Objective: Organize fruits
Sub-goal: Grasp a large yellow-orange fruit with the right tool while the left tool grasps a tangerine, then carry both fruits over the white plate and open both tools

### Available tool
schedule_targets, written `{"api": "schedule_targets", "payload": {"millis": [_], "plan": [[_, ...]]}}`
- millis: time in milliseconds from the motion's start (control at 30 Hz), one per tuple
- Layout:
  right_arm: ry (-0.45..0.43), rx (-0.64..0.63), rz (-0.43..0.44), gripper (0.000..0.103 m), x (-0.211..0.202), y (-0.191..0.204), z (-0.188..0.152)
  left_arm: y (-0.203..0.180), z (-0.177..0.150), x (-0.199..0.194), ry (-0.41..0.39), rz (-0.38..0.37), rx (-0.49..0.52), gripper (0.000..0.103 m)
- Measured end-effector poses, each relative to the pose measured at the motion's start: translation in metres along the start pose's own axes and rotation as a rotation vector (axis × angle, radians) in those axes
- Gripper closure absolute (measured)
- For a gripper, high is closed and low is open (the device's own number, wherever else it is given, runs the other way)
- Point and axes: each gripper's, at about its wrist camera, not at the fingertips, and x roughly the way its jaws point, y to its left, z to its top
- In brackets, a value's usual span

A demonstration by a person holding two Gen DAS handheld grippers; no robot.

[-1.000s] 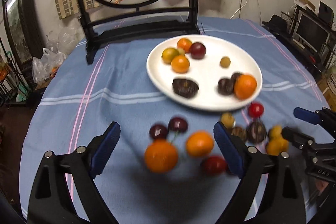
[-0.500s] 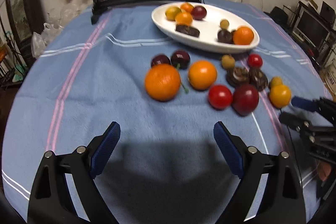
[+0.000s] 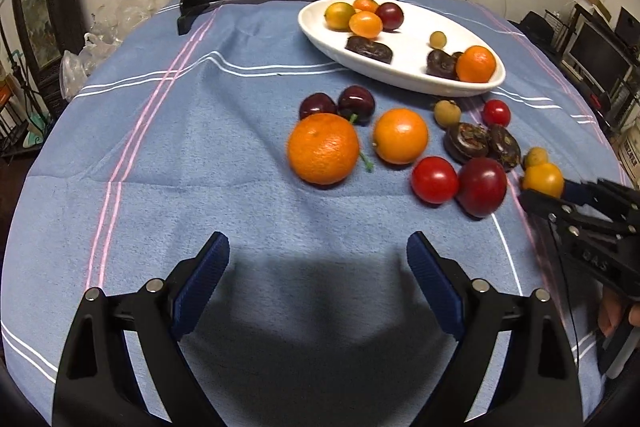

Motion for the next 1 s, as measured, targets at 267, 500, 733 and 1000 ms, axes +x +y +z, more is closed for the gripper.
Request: {"api": "schedule_targets", "payload": {"millis": [267, 500, 733, 1000], "plan": [[-0.04, 0.029, 0.071, 0.064, -0.016, -0.006, -0.008, 0.002, 0.013, 0.011, 0.022, -0.003, 0.001, 0.031], [-0.055, 0.037, 0.091, 0.064, -0.018, -0.008, -0.009, -0.009, 0.03, 0.033, 0.041, 0.024, 0.057, 0.034], [-0.051, 0.028, 0.095, 0.064, -0.016, -0.006, -0.01, -0.008, 0.048, 0.046, 0.037, 0.021, 0.041, 0.046], [-0.06, 0.045, 0.075, 0.064, -0.017, -0.009, -0.011, -0.003, 0.035, 0.029, 0.025, -0.016, 0.037, 0.061]]}}
